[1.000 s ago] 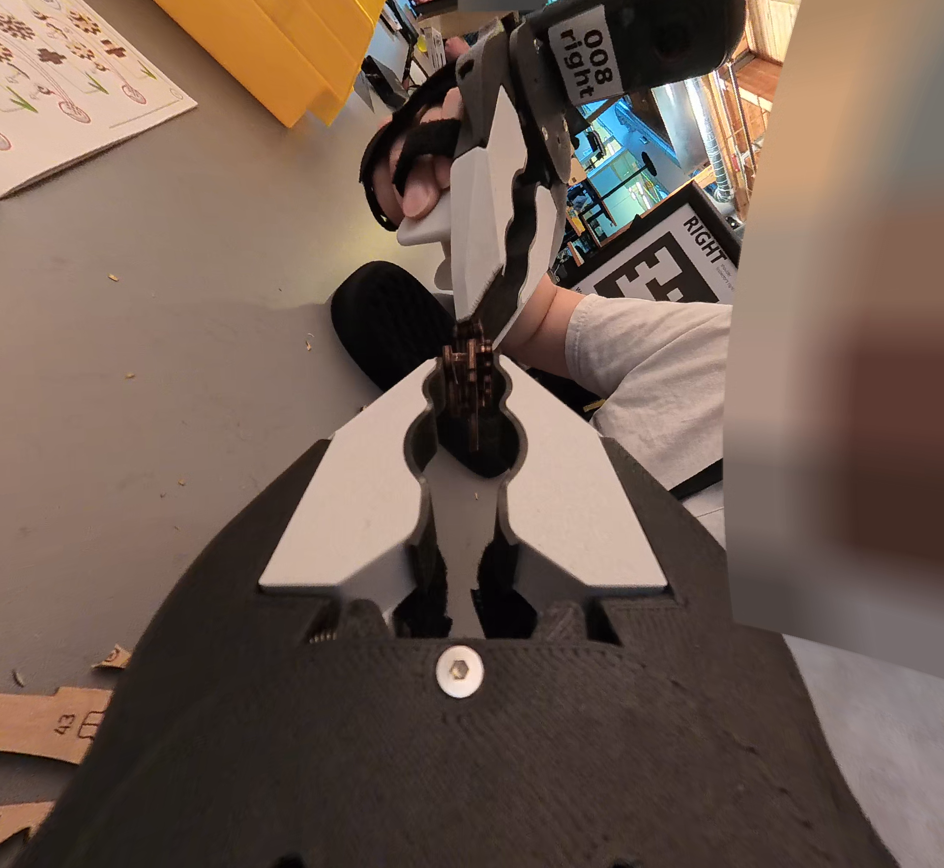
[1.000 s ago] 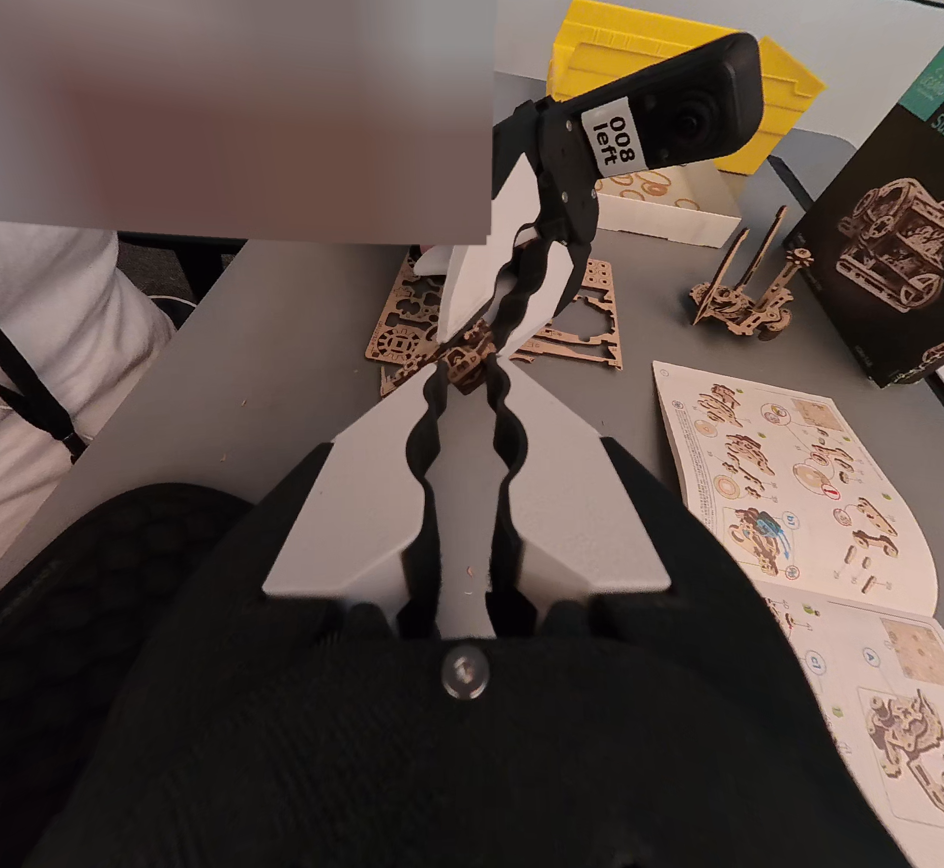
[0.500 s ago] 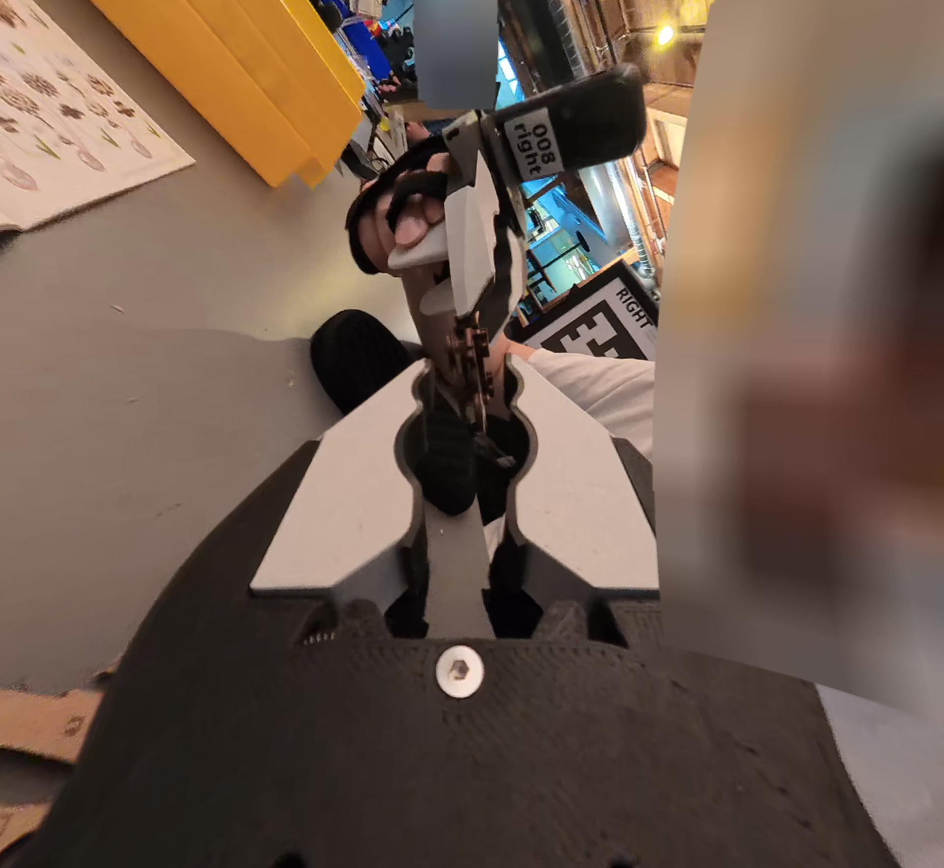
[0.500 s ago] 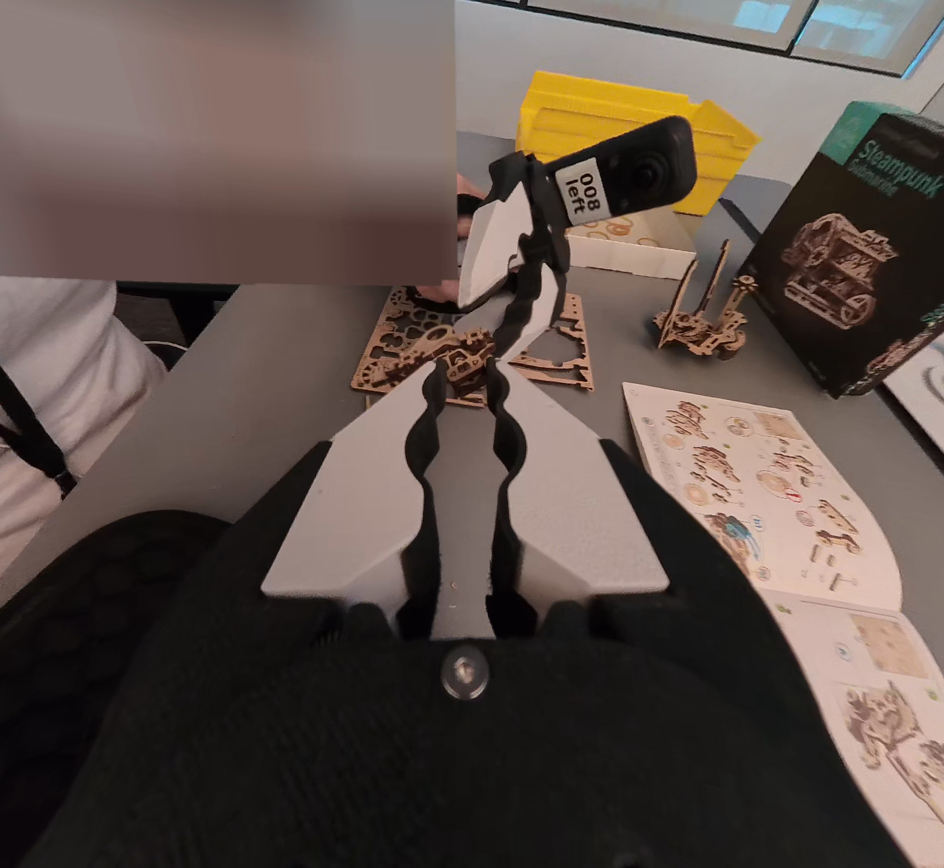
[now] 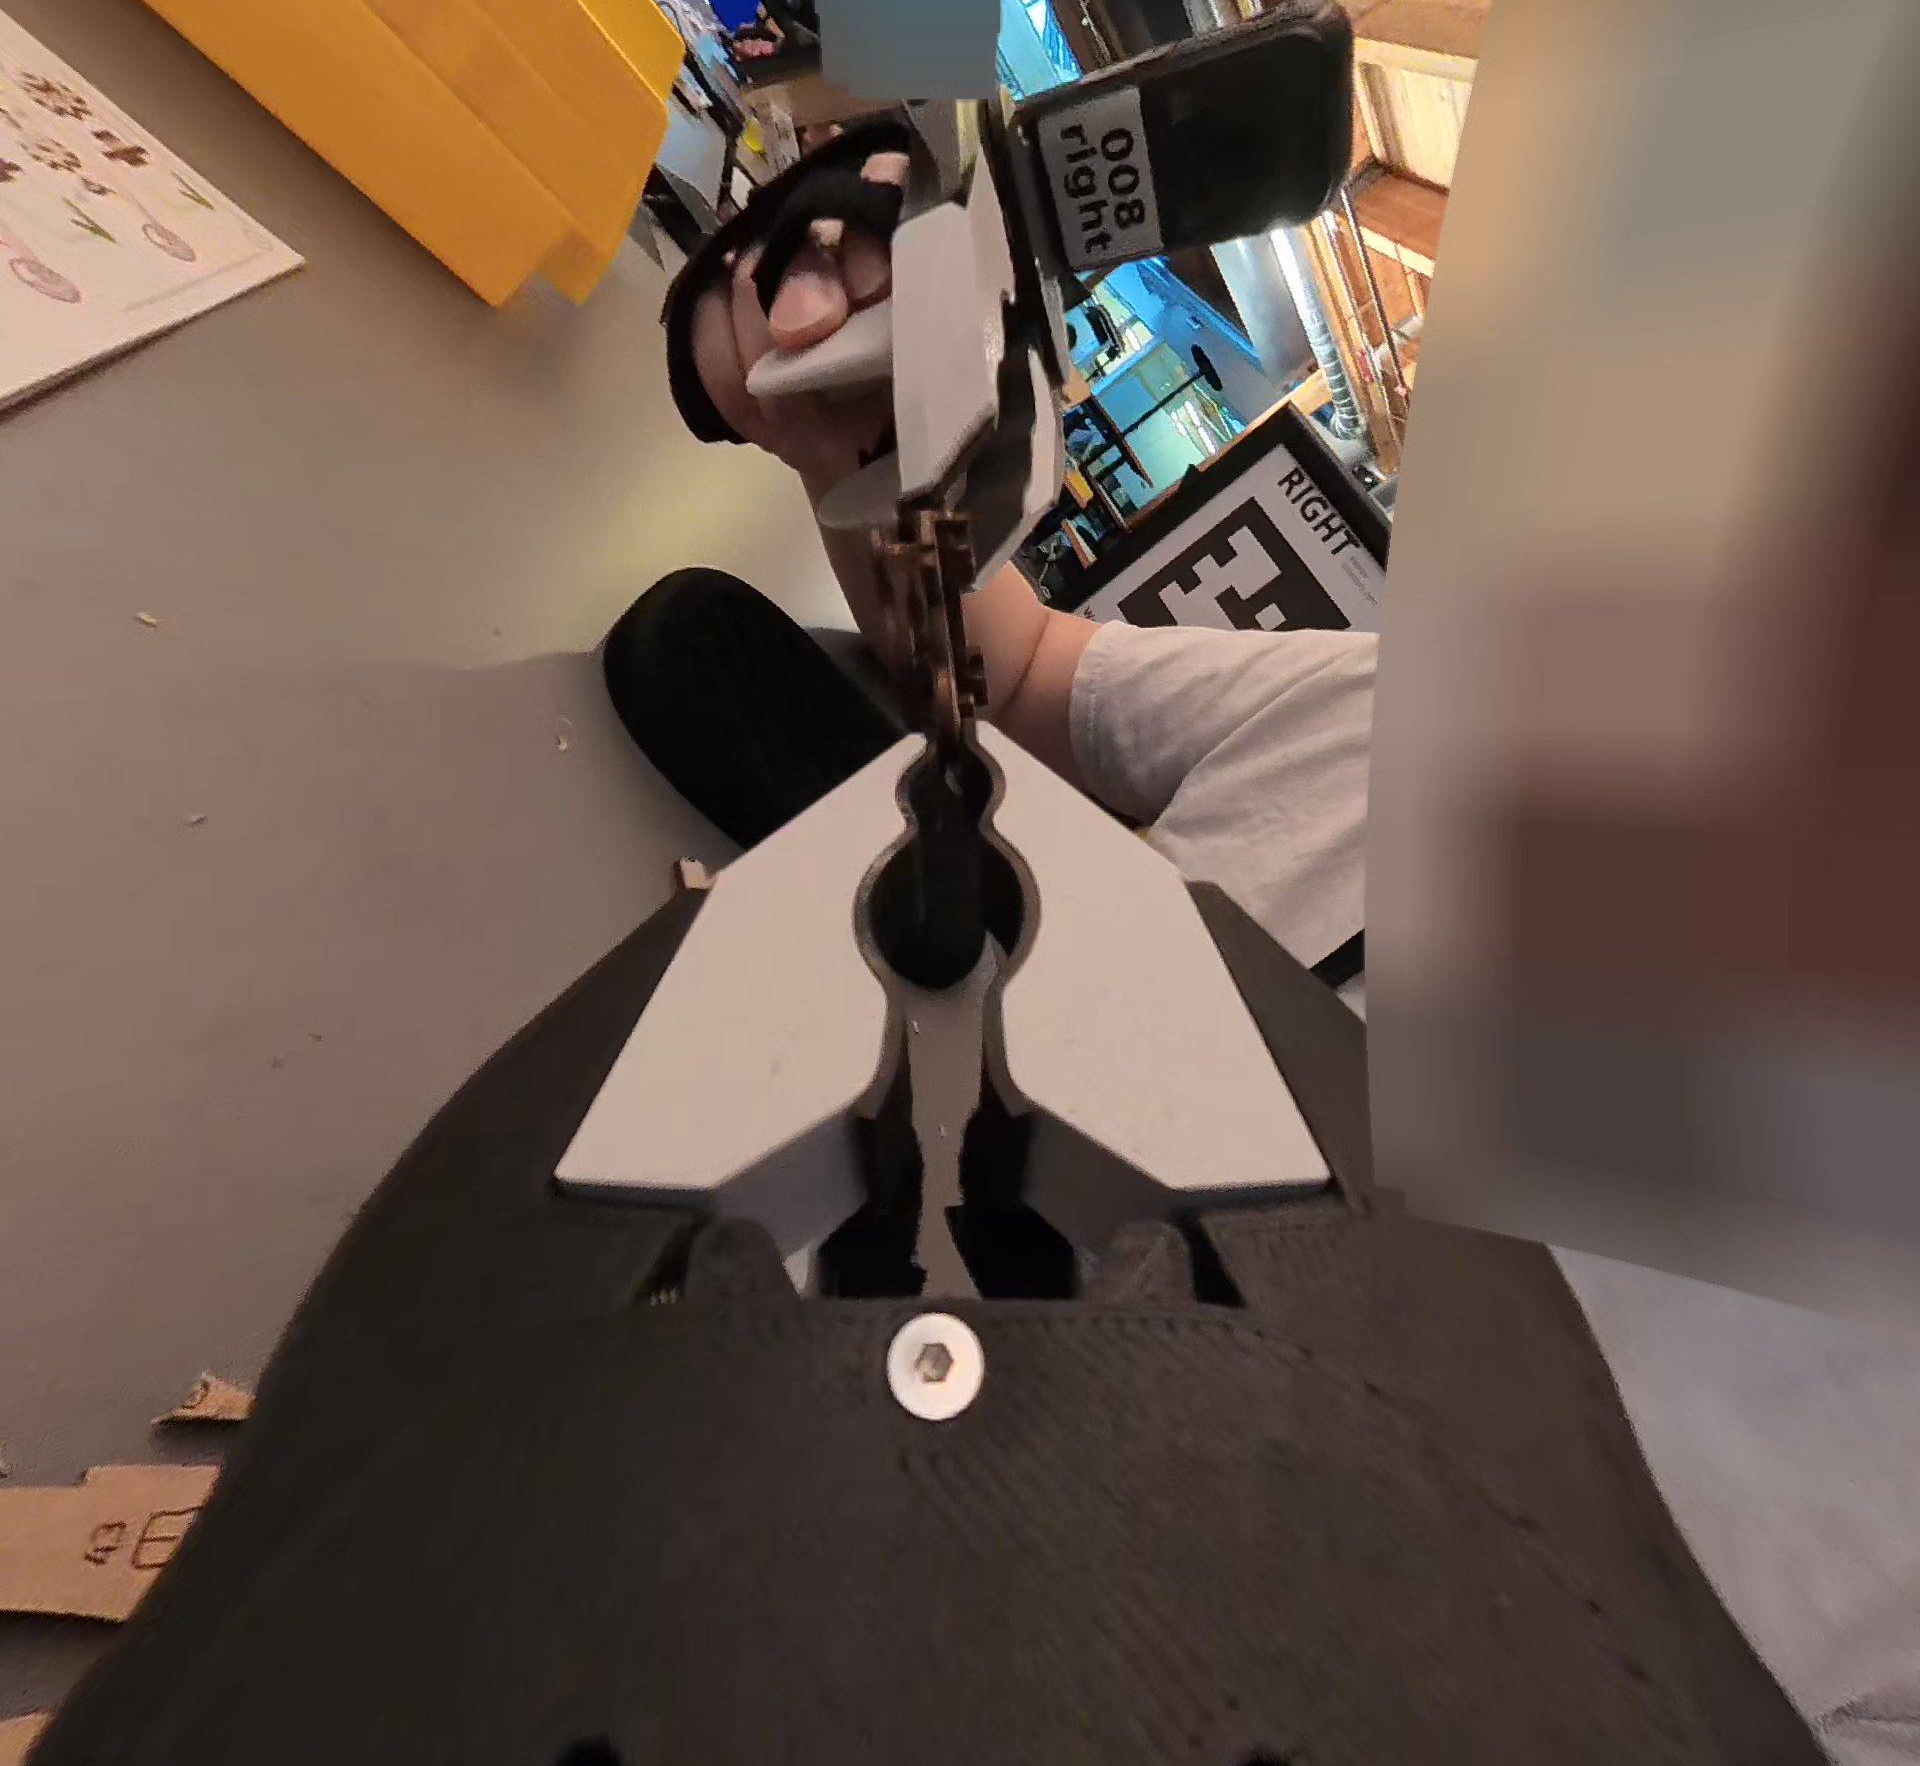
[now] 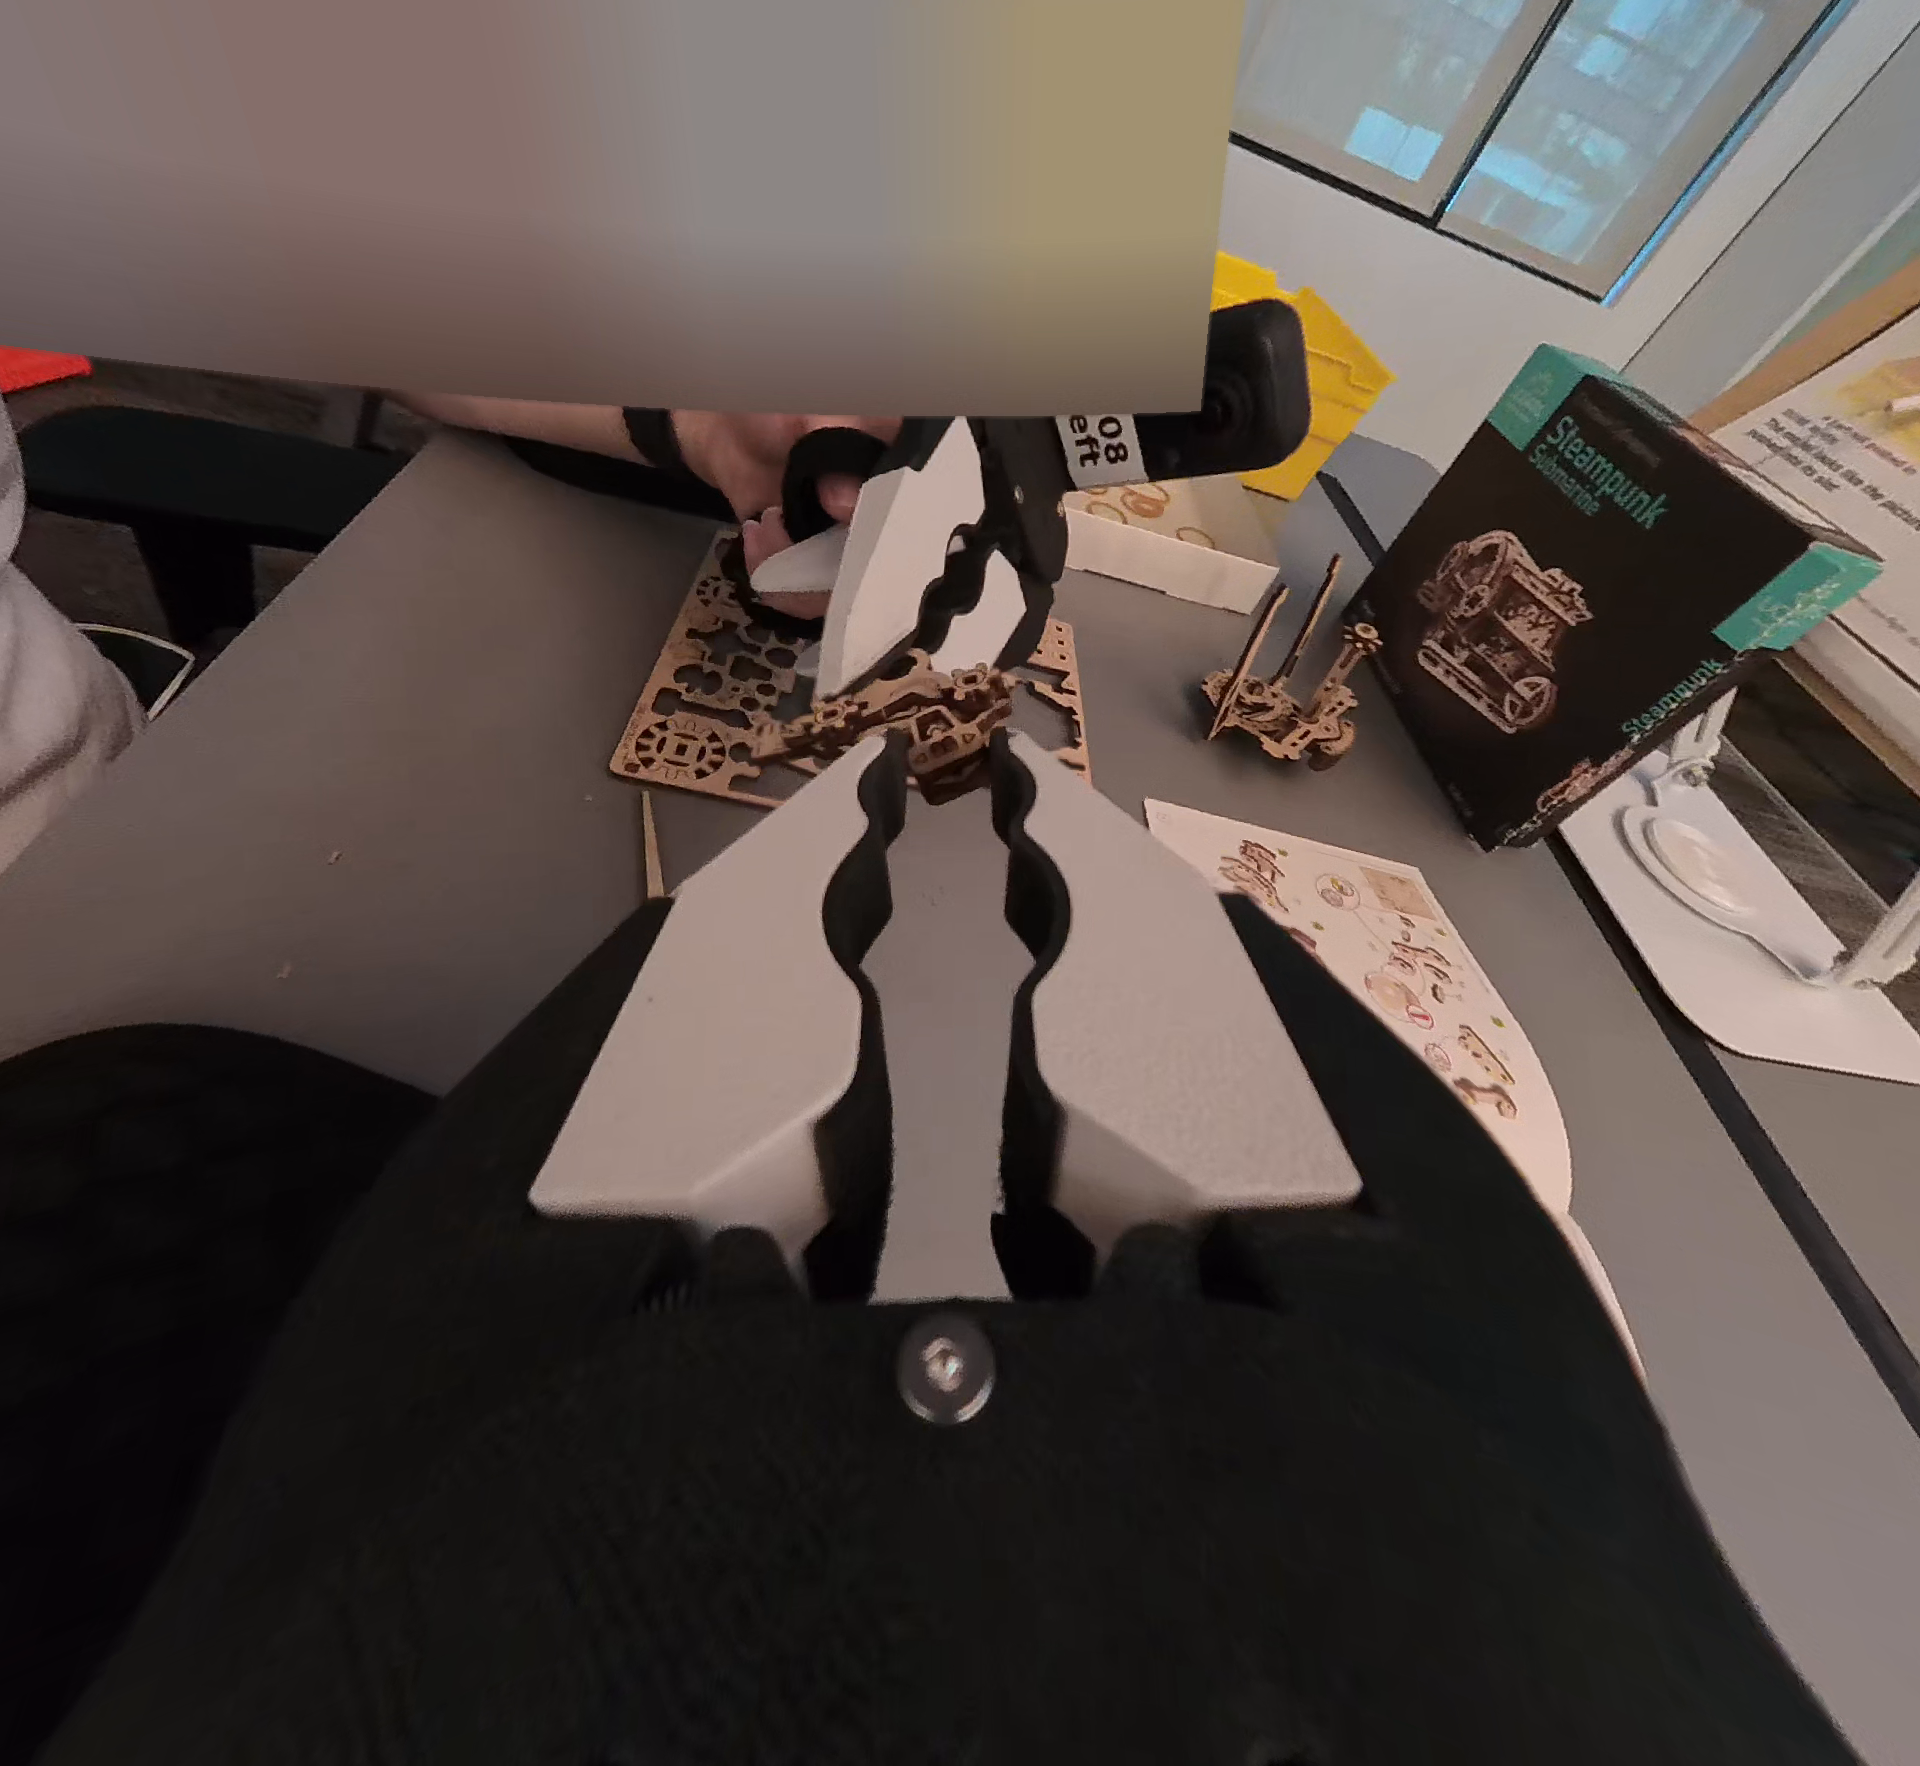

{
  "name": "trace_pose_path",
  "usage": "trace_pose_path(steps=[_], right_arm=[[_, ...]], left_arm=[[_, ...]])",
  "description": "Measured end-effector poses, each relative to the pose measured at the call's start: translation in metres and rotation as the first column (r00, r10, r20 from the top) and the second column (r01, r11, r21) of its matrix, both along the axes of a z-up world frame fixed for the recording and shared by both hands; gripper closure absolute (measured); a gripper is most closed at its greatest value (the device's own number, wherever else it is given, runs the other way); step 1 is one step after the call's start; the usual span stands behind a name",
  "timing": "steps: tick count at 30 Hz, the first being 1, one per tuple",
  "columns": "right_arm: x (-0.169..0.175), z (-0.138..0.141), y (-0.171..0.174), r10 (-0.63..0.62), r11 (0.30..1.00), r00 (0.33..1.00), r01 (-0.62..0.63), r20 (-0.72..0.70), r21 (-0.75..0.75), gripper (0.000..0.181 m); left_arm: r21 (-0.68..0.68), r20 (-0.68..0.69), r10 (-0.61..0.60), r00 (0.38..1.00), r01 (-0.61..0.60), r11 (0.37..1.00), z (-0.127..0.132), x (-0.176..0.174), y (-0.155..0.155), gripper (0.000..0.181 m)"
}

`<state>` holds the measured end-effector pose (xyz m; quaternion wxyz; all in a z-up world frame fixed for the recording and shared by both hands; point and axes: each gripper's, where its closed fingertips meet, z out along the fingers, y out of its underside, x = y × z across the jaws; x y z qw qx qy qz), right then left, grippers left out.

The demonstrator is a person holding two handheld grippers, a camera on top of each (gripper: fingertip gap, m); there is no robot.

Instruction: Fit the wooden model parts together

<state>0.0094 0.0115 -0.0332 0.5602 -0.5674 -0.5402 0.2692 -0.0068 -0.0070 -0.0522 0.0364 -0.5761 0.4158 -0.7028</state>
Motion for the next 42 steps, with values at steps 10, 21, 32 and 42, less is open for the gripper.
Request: trace_pose_path(steps=[10, 21, 32, 42], right_arm=[[0.003, 0.004, 0.003, -0.025, 0.999, 1.0, 0.025, -0.016, 0.031, 0.167], [0.004, 0.006, 0.007, -0.088, 0.989, 0.996, 0.087, 0.007, 0.121, 0.168], [0.005, 0.01, 0.017, -0.219, 0.949, 0.975, 0.206, 0.027, 0.24, 0.168], [0.004, 0.008, 0.022, -0.282, 0.919, 0.959, 0.257, 0.043, 0.3, 0.168]], left_arm=[[-0.004, 0.03, 0.048, 0.998, -0.047, 0.999, 0.004, 0.003, 0.006, 0.181], [-0.001, 0.041, 0.087, 0.995, -0.087, 0.996, 0.009, 0.0, 0.013, 0.181], [-0.032, 0.107, 0.152, 0.983, -0.149, 0.988, 0.017, -0.001, 0.027, 0.178], [0.006, 0.064, 0.162, 0.985, -0.163, 0.987, 0.008, 0.003, 0.026, 0.16]])
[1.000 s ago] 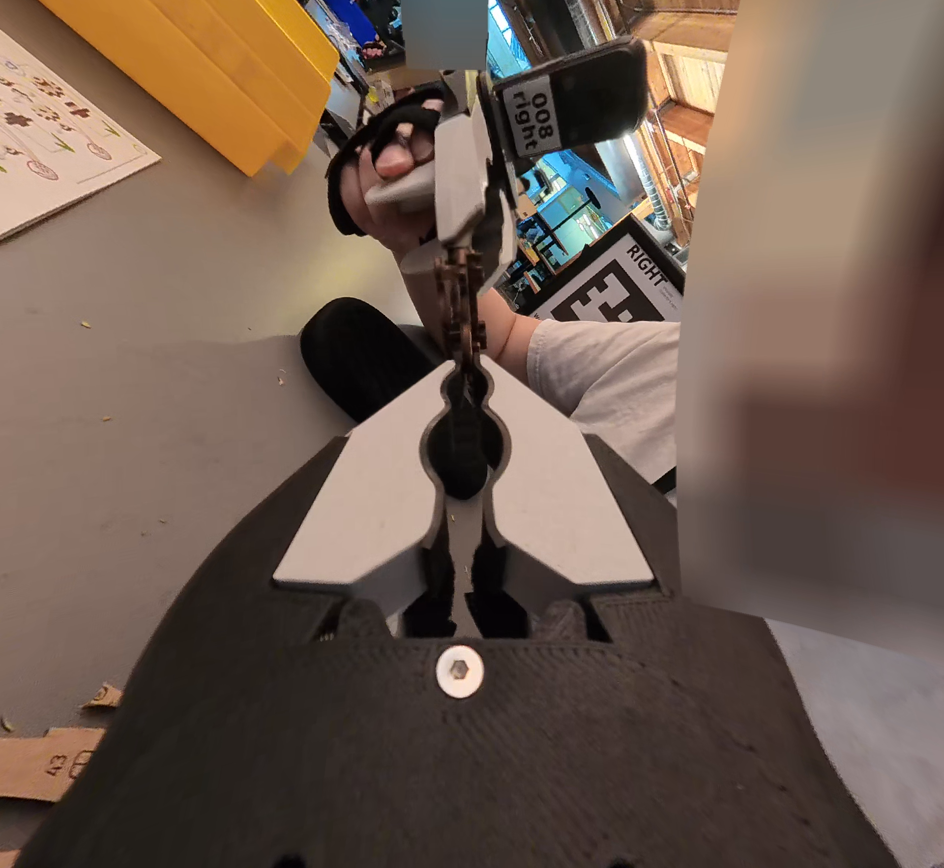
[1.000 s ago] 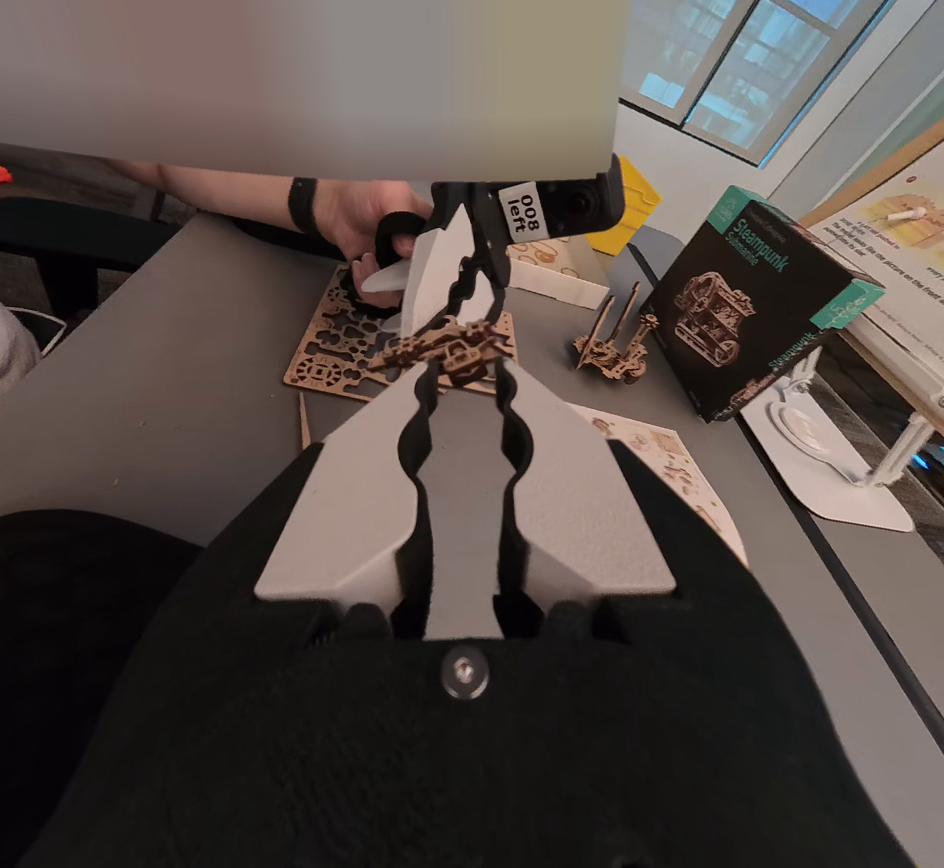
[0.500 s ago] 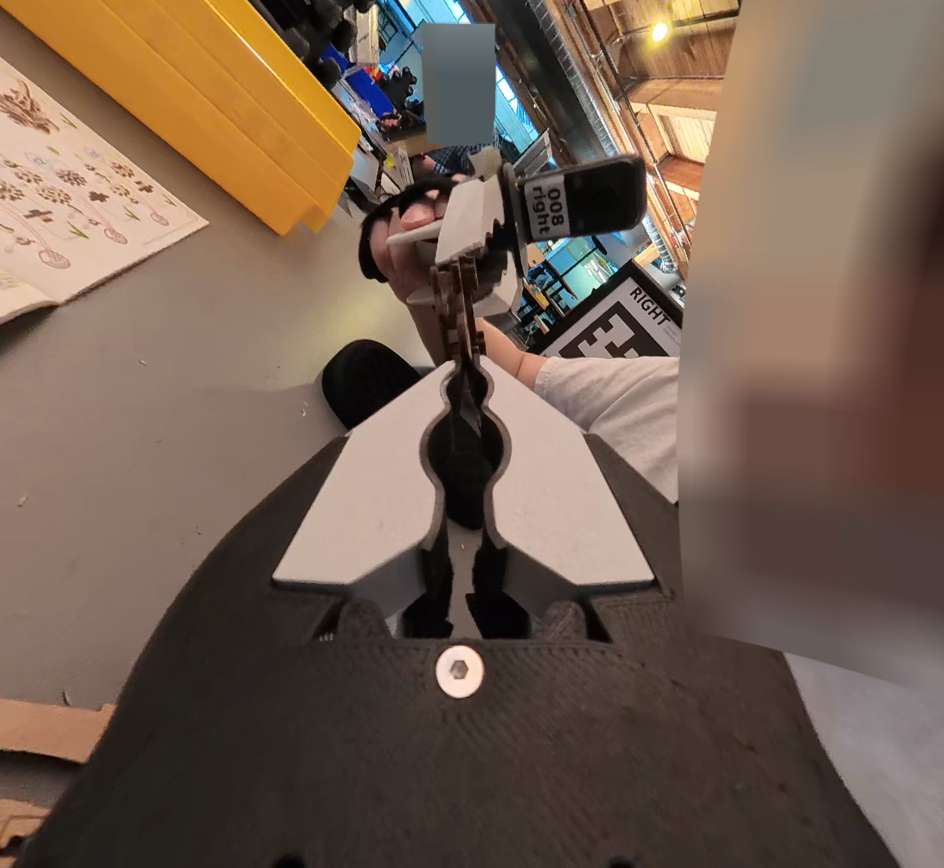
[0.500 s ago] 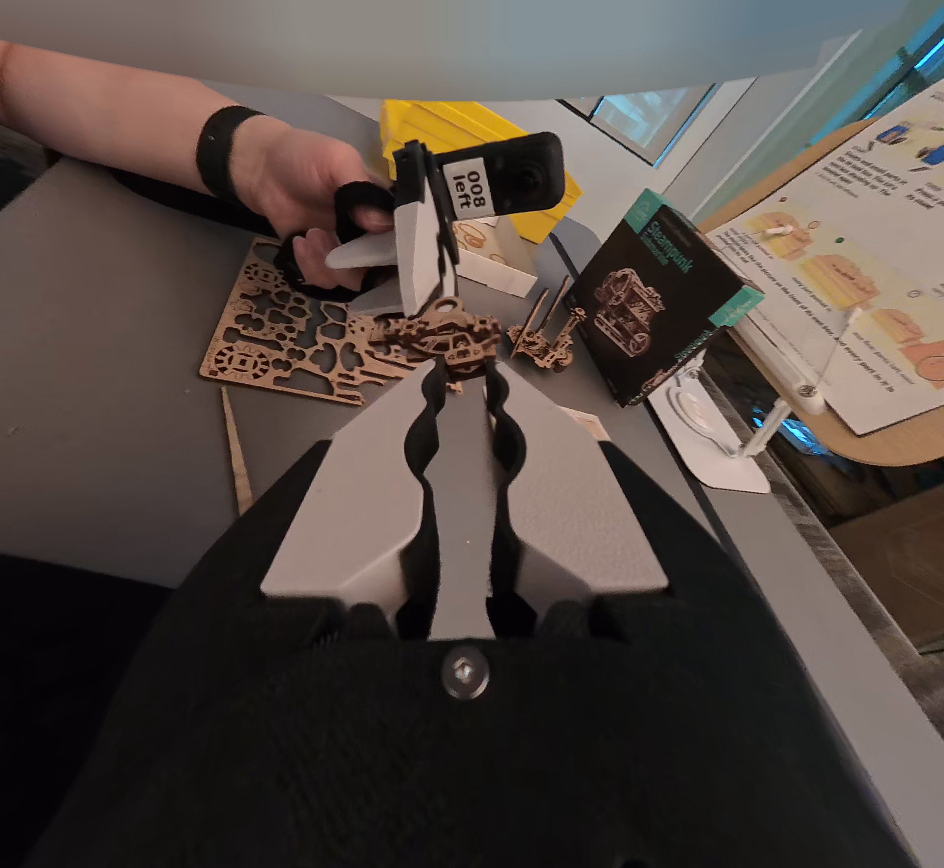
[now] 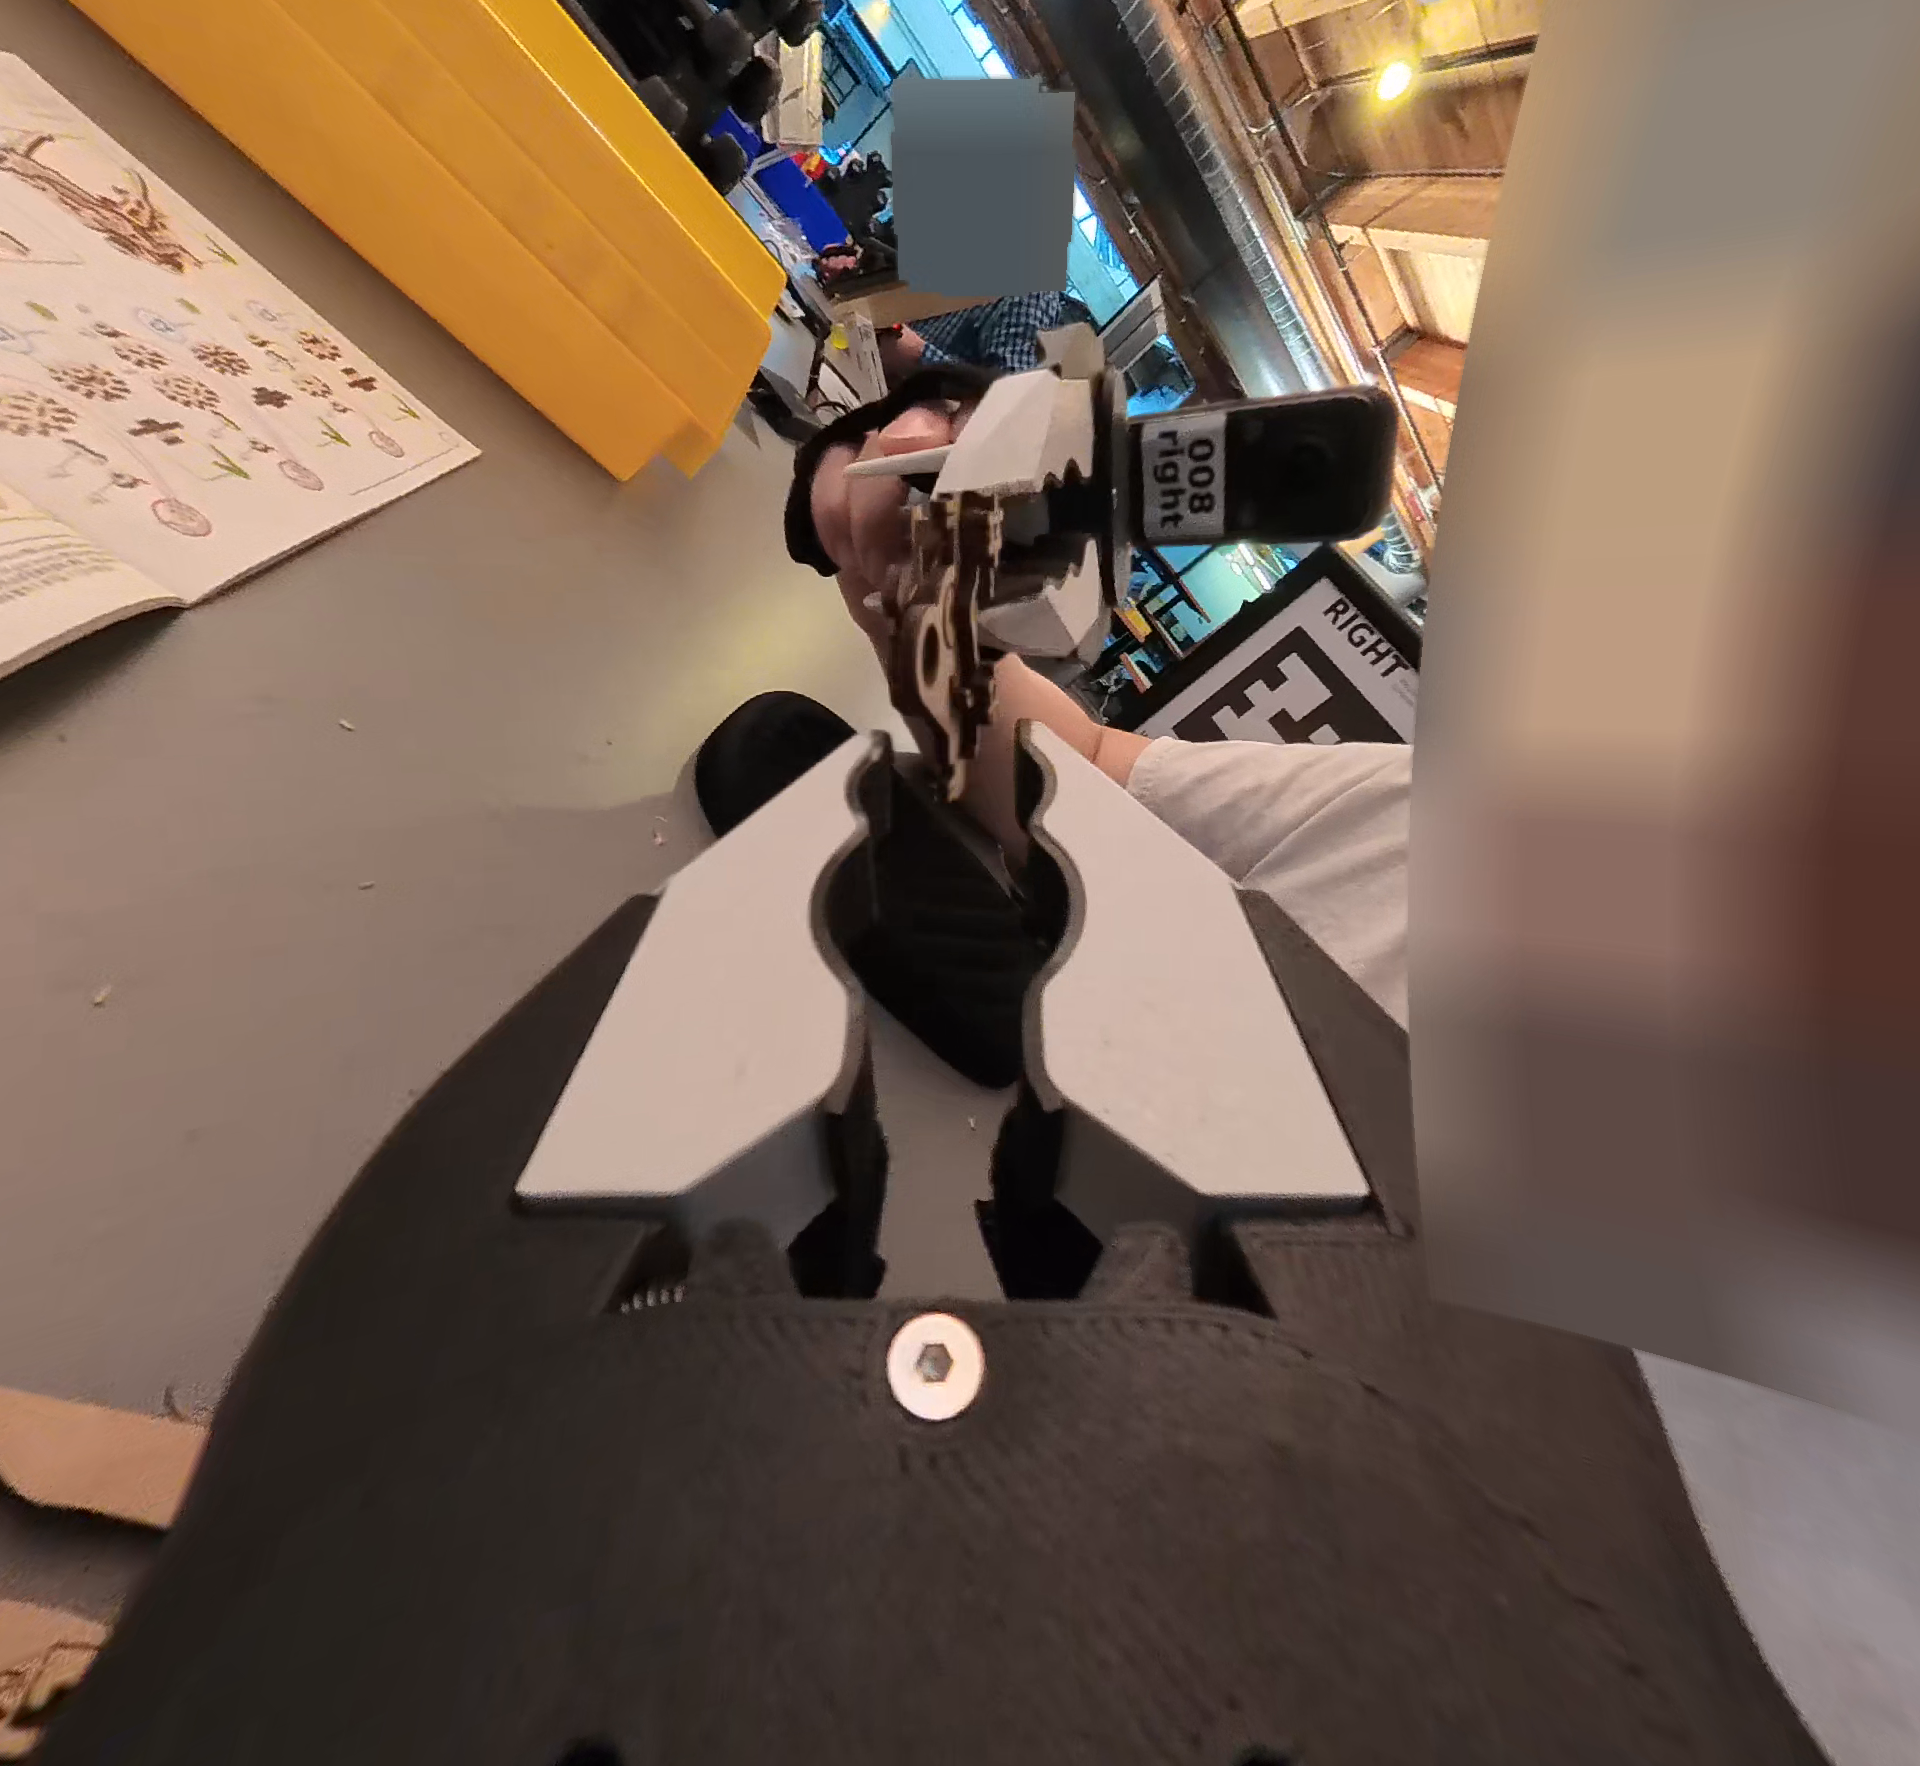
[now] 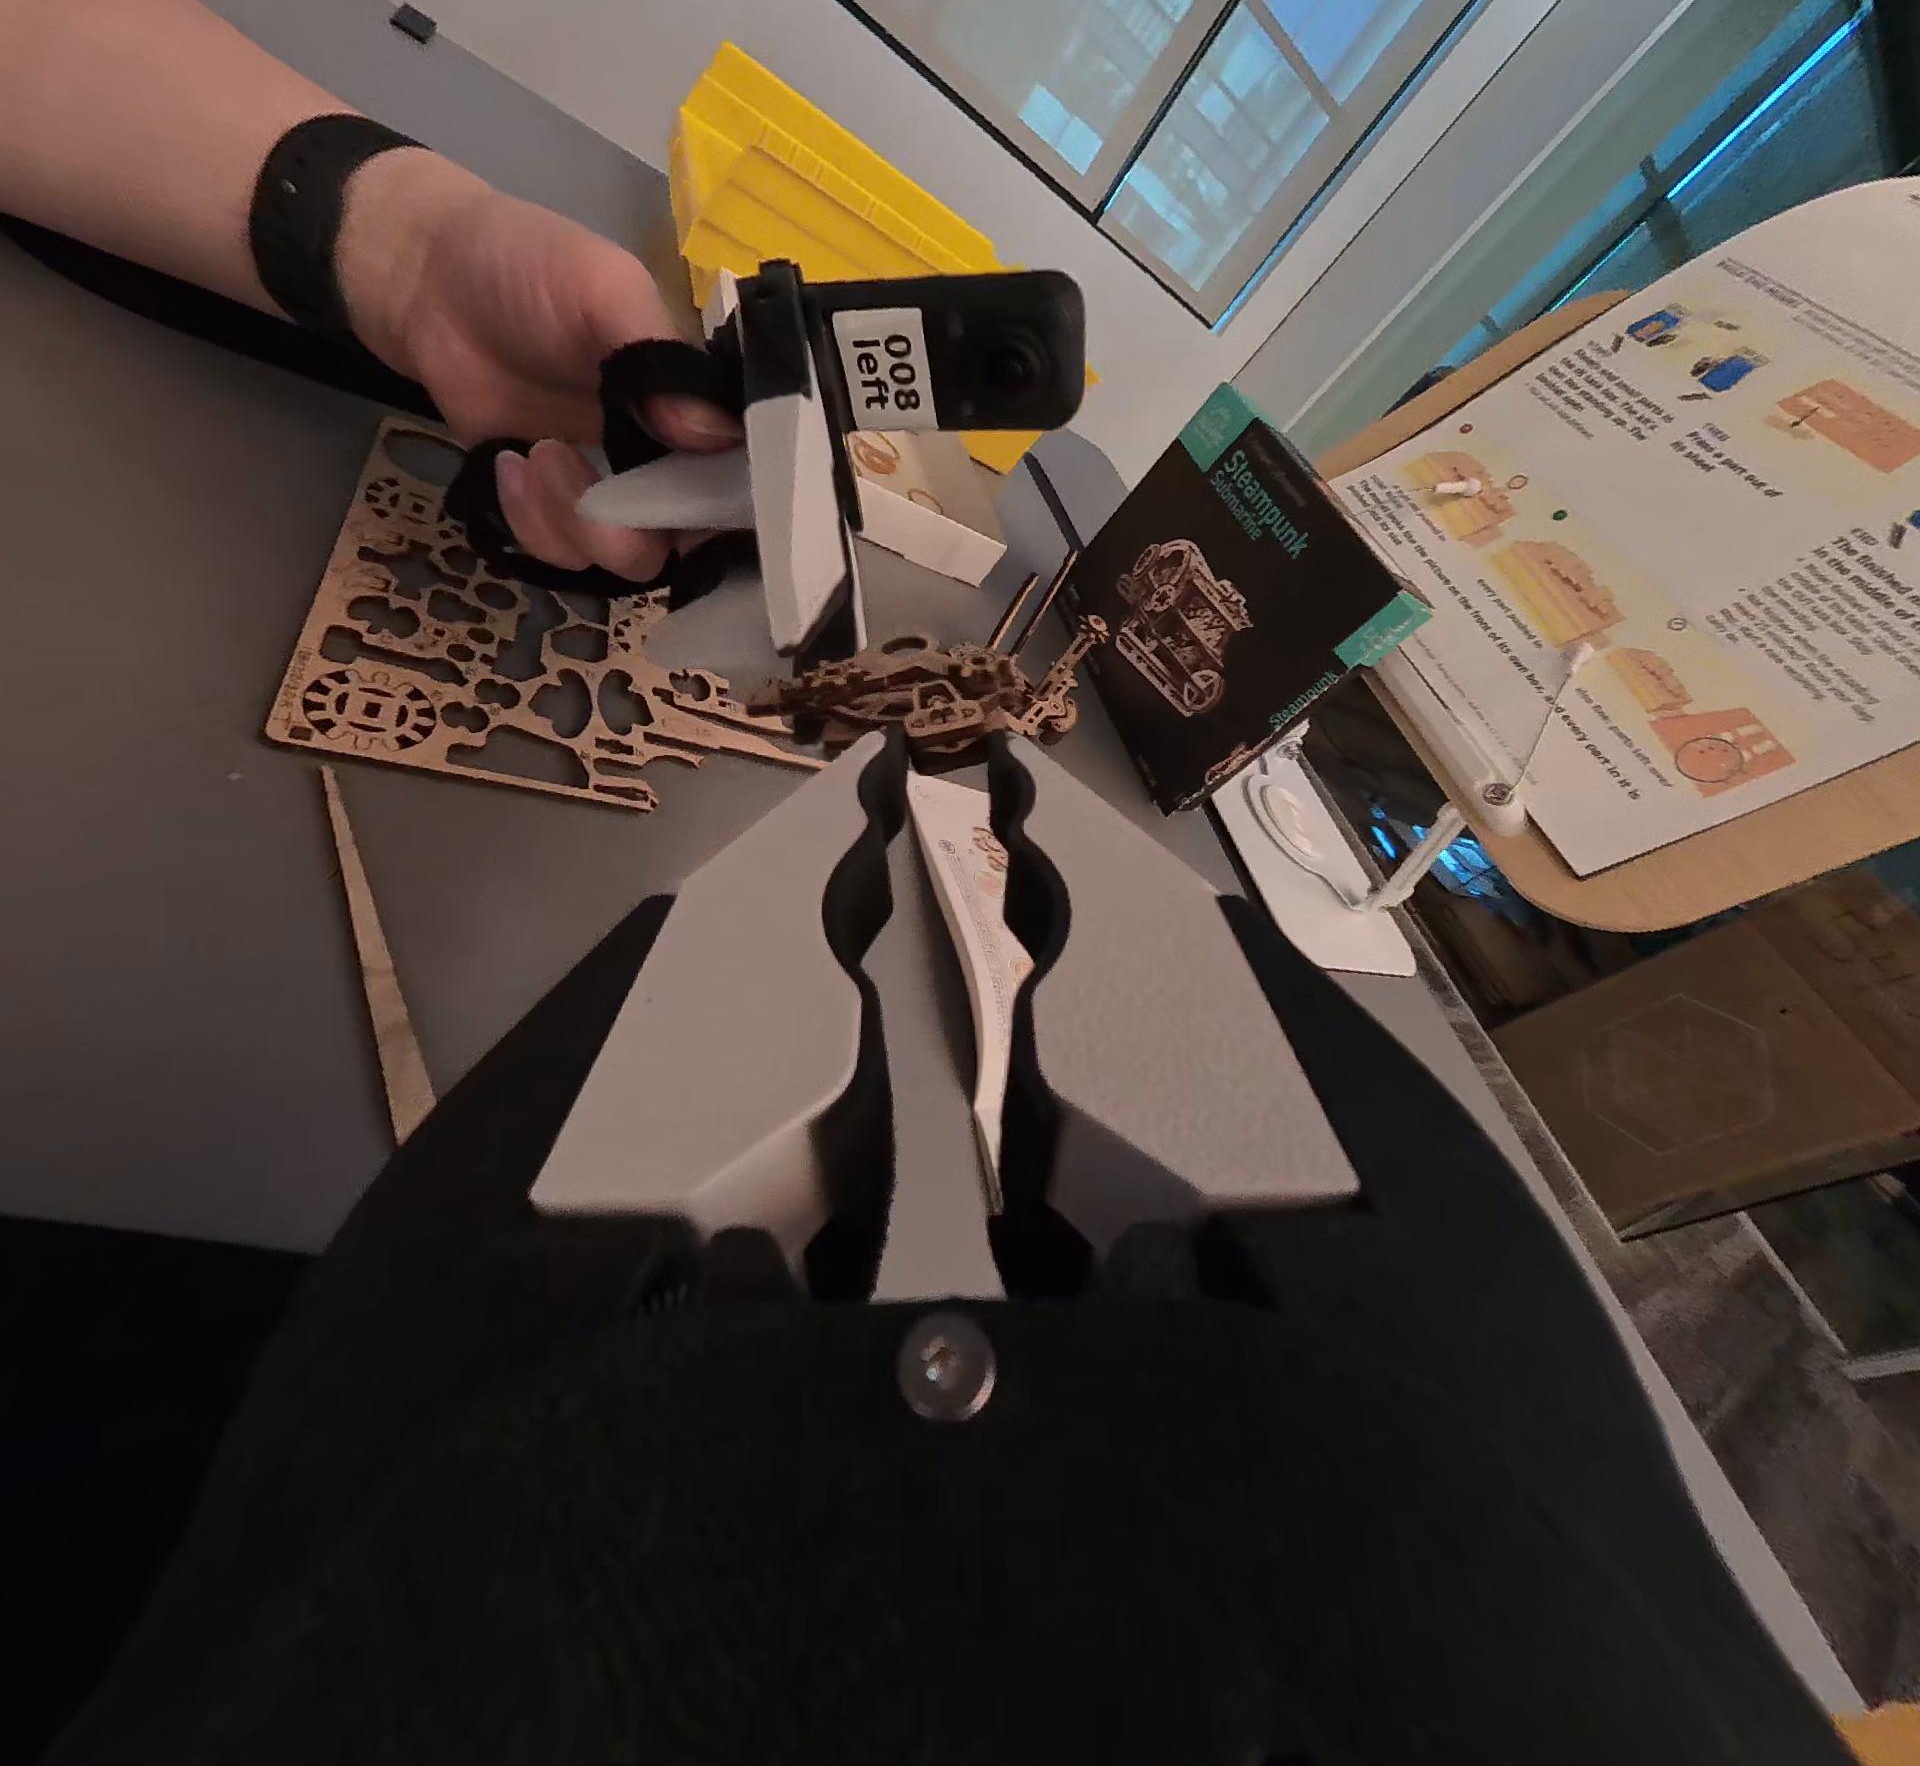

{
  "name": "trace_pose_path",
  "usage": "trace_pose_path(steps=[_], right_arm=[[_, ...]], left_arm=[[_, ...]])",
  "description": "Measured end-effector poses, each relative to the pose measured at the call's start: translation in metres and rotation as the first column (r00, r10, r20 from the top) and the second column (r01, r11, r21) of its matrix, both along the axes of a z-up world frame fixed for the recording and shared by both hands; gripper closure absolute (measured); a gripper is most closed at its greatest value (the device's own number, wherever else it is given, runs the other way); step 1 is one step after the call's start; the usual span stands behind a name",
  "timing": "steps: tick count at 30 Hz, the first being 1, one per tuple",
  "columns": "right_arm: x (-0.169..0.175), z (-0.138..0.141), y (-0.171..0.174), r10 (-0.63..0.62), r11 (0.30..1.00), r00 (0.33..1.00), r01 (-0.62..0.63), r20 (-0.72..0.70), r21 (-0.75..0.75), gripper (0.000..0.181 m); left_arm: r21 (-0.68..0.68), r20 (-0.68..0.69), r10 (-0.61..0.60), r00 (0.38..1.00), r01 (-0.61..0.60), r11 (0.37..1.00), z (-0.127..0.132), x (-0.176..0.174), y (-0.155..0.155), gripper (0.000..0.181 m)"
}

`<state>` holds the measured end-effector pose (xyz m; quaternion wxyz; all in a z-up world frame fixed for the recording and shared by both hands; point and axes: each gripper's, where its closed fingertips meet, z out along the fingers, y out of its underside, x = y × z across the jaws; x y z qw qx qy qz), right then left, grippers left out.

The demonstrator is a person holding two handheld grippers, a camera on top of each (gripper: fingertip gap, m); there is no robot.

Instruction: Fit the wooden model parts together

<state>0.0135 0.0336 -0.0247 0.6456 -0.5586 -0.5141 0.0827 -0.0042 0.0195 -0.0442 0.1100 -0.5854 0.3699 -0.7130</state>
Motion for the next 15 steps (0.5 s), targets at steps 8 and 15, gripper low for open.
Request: trace_pose_path(steps=[8, 15], right_arm=[[-0.002, -0.003, -0.001, 0.033, 0.999, 0.999, -0.033, -0.002, -0.009, 0.167], [-0.002, -0.009, 0.001, 0.008, 1.0, 0.999, -0.008, 0.041, -0.006, 0.168]], left_arm=[[-0.006, -0.002, -0.047, 0.999, 0.047, 0.999, 0.001, -0.001, -0.008, 0.178], [0.006, -0.035, -0.024, 0.999, 0.024, 1.0, -0.004, -0.001, -0.005, 0.178]])
